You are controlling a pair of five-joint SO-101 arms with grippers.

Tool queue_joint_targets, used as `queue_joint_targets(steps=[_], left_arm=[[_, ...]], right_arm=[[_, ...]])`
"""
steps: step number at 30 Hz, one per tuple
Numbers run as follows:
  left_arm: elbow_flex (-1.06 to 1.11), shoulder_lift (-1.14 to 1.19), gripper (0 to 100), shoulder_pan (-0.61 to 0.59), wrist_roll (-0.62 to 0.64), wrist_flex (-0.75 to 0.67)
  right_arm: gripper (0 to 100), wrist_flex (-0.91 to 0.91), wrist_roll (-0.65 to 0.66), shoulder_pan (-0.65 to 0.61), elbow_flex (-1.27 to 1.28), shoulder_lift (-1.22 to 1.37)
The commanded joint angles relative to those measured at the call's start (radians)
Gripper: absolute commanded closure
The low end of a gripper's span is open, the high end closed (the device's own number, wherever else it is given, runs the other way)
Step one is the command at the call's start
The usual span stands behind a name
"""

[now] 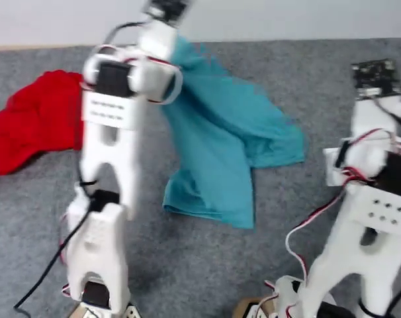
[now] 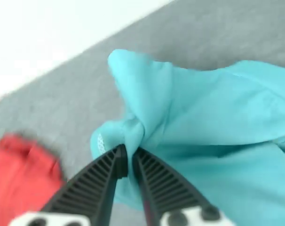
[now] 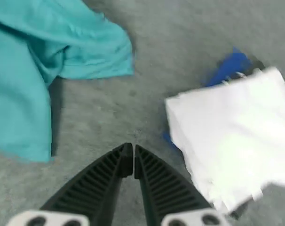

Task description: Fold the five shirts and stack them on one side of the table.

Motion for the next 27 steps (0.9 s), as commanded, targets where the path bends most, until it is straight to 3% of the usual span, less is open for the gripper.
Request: queue_joint_targets(steps=[1, 6, 11, 21, 27], left_arm=[[0.248, -0.195, 100, -0.133, 0.0, 0.021], [0.595, -0.322, 100, -0.307, -0.114, 0.017], [0.811, -0.365, 100, -0.508, -0.19, -0.008], [0.944, -0.37, 100, -0.887, -0.453, 0.023], [1.033, -0.48, 100, -1.102, -0.75, 0.023]], right_arm=[[98.8, -0.041, 0.0, -0.139, 0.026, -0.019], [98.8, -0.128, -0.002, -0.257, 0.17, -0.019], [98.8, -0.223, -0.002, -0.318, 0.313, -0.019], [98.8, -0.26, 0.0, -0.337, 0.358, -0.019], [98.8, -0.26, 0.0, -0.337, 0.358, -0.019]])
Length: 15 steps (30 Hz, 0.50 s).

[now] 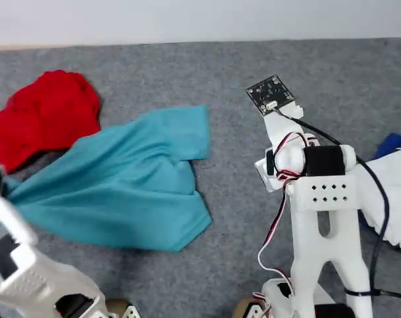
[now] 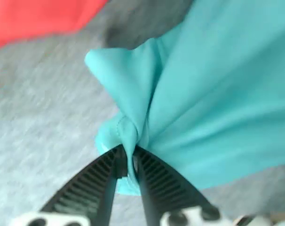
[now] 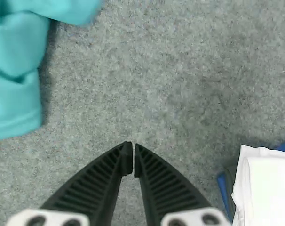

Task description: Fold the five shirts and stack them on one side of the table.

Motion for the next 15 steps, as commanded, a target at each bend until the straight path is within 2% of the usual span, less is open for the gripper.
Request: queue_joint_targets(steps=[1, 5, 7, 12, 15], left_arm=[[0.062, -0.13, 100, -0.114, -0.193, 0.026], [0.154, -0.258, 99, -0.192, -0.371, 0.025], [0.176, -0.327, 99, -0.215, -0.422, 0.023], [0.18, -0.494, 99, -0.21, -0.428, 0.021], [0.182, -0.566, 97, -0.158, -0.423, 0.02]], right_arm=[[98.8, -0.016, 0.0, -0.005, -0.005, -0.019], [98.8, -0.016, 0.0, -0.005, -0.005, -0.019], [98.8, -0.016, 0.0, -0.007, -0.005, -0.019], [98.8, -0.008, 0.0, -0.007, -0.005, -0.019], [98.8, -0.004, 0.0, -0.007, -0.005, -0.021]])
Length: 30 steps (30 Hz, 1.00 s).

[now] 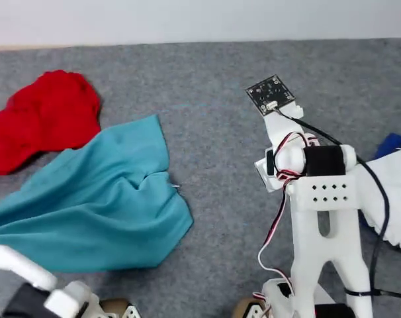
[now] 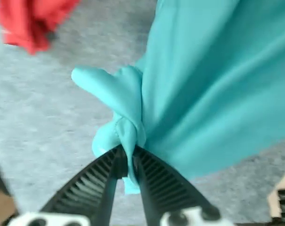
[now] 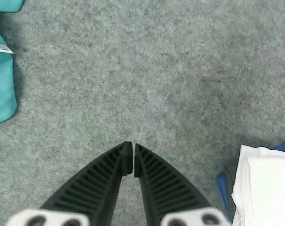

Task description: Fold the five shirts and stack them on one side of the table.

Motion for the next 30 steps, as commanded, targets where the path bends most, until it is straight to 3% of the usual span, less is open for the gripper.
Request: queue_joint_targets(steps=[1, 7, 13, 15, 23, 30], left_arm=[[0.004, -0.12, 95, 0.051, 0.002, 0.02], [0.004, -0.193, 85, 0.14, 0.13, 0.005], [0.002, -0.21, 82, 0.172, 0.155, 0.003], [0.004, -0.201, 82, 0.242, 0.226, -0.038], [0.042, -0.02, 82, 0.675, 0.738, -0.304], [0.035, 0.301, 82, 0.918, 0.87, -0.534]], right_arm=[[98.8, 0.001, 0.0, -0.007, -0.005, -0.022], [98.8, 0.022, 0.0, -0.002, -0.006, -0.025], [98.8, 0.022, 0.0, -0.001, -0.006, -0.028], [98.8, 0.022, 0.0, -0.001, -0.006, -0.028], [98.8, 0.022, -0.002, -0.004, -0.006, -0.021], [98.8, 0.024, -0.002, 0.001, -0.005, -0.021]])
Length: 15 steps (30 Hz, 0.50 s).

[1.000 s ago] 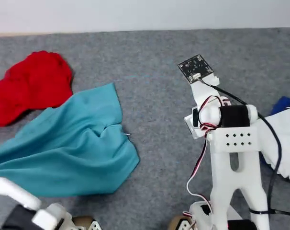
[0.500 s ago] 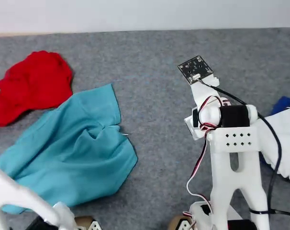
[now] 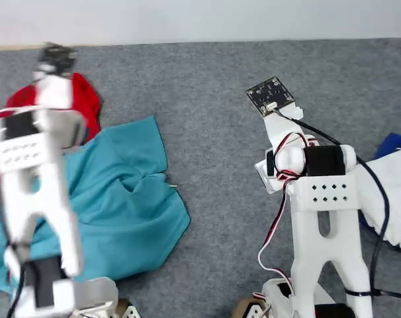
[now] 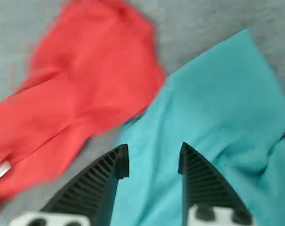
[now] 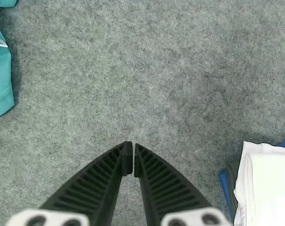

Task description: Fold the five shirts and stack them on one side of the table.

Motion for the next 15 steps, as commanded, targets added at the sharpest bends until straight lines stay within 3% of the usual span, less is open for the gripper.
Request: queue_joint_targets(steps=[1, 9, 15], left_arm=[[-0.01, 0.124, 82, 0.109, 0.041, -0.141], [-0.031, 0.374, 82, 0.222, 0.055, -0.396], [-0.242, 0.623, 82, 0.204, 0.049, -0.311]], right_arm=[[98.8, 0.005, -0.002, 0.001, -0.005, -0.021], [98.8, 0.005, -0.002, -0.001, 0.072, -0.03], [98.8, 0.005, -0.005, 0.001, 0.109, -0.031]])
